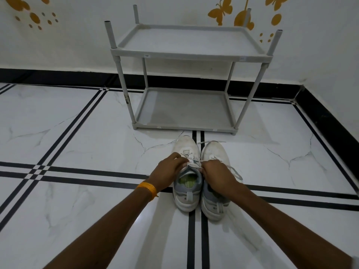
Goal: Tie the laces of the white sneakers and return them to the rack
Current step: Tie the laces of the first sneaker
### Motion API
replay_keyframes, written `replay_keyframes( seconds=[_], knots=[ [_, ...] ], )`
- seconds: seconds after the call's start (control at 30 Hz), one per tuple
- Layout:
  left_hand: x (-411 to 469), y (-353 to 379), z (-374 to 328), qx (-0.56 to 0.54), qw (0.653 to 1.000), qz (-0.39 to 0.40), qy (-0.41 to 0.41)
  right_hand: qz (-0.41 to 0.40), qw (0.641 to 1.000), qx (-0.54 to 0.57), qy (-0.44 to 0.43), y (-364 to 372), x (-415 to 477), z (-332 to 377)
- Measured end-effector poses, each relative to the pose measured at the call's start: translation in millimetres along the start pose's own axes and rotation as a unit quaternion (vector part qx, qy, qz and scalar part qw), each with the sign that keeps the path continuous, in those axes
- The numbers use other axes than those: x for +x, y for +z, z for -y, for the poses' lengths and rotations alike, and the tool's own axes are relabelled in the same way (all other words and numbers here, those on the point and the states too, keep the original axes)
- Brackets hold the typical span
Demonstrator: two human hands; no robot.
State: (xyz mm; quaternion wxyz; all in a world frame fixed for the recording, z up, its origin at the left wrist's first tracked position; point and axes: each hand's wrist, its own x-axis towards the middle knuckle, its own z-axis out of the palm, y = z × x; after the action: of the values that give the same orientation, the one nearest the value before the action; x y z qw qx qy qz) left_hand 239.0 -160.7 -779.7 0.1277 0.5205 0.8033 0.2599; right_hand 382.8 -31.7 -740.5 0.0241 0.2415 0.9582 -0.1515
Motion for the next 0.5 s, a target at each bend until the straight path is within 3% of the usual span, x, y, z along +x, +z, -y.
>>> replay_keyframes(
  seconds=[0.17, 0.37, 0.5],
  knots=[
    [-8.1, -2.0, 10.2, 0.007, 1.000, -0.020, 0.019, 0.003, 0.999, -0.044, -0.021, 1.9, -1.0, 0.1],
    [-9.6, -10.0, 8.9, 0.245, 0.960, -0.025, 0.133, 0.002, 0.983, -0.175, -0.058, 4.3, -7.4, 2.5],
    [-12.3, -15.7, 14.9, 0.287, 0.943, -0.021, 0.167, -0.011, 0.983, -0.177, -0.055, -0.4, -11.7, -1.7]
  ],
)
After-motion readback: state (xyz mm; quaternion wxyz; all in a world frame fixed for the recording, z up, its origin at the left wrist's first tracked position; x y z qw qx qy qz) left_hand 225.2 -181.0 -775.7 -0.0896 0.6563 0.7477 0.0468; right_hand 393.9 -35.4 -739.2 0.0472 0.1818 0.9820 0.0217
